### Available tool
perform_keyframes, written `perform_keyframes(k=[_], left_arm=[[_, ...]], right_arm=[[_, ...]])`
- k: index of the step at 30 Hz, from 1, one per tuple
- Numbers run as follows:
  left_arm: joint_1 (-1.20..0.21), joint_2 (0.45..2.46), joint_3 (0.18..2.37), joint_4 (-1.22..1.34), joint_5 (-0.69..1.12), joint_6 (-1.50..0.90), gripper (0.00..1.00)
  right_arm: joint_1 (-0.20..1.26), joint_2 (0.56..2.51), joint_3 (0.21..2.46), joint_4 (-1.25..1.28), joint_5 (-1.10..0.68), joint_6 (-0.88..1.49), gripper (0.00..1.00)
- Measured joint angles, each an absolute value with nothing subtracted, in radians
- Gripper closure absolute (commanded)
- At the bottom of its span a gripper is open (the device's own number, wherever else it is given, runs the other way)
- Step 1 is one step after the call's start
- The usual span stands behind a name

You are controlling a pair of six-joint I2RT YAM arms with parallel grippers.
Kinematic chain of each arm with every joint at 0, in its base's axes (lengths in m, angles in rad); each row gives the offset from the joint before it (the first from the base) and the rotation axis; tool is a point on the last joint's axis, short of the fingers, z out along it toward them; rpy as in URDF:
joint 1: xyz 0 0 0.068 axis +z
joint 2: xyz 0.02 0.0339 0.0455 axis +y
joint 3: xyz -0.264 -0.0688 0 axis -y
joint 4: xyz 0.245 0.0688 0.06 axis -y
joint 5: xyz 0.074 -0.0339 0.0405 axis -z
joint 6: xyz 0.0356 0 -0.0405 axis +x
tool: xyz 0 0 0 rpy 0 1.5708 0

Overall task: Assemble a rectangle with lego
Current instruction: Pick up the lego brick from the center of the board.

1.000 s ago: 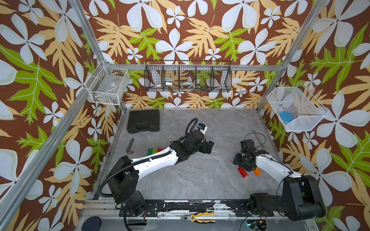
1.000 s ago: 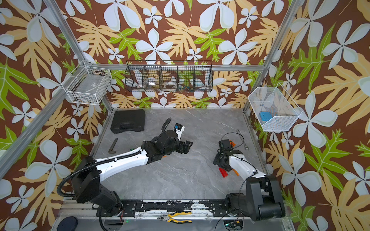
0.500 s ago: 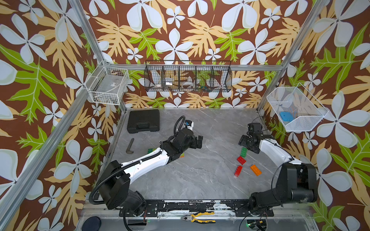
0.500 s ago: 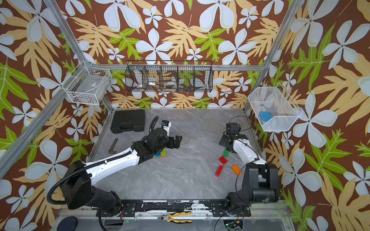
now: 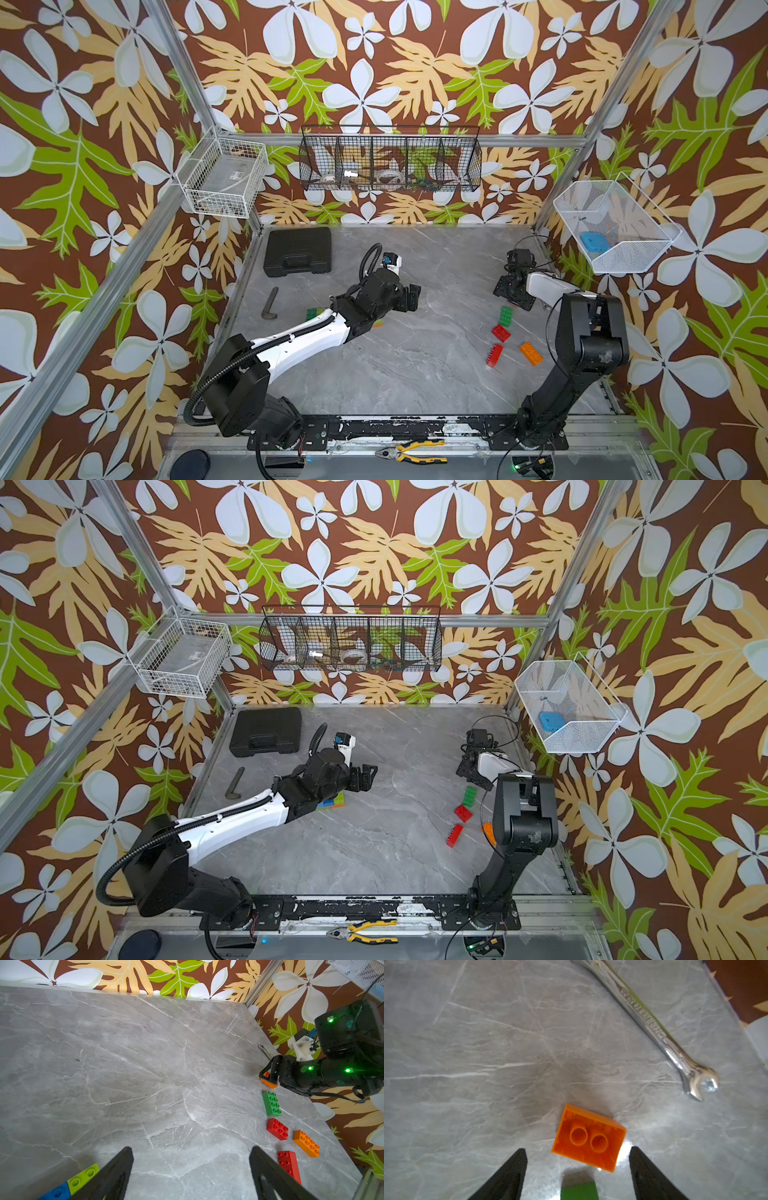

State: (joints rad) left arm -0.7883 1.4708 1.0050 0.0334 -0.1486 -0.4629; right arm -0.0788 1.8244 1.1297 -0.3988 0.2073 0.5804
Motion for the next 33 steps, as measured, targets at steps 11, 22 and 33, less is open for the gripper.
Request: perform_keyframes(k=[11, 22, 33], left_arm=[[-0.788, 1.460, 0.988, 0.054, -0.147, -0.463, 0.23], [-0.778, 1.430, 0.947, 0.089, -0.123, -0.461, 0.36], [-0.762, 1.361, 0.653, 0.482, -0.020, -0.384, 0.29]], right_arm=[[-0.105, 1.836, 1.092, -0.339, 0.179, 0.654, 0.33], [-0.114, 1.839, 1.111, -0.318, 0.170, 0.640, 0.64], [0.111, 1.519, 1.017, -0.314, -0.319, 0.710, 0.67]])
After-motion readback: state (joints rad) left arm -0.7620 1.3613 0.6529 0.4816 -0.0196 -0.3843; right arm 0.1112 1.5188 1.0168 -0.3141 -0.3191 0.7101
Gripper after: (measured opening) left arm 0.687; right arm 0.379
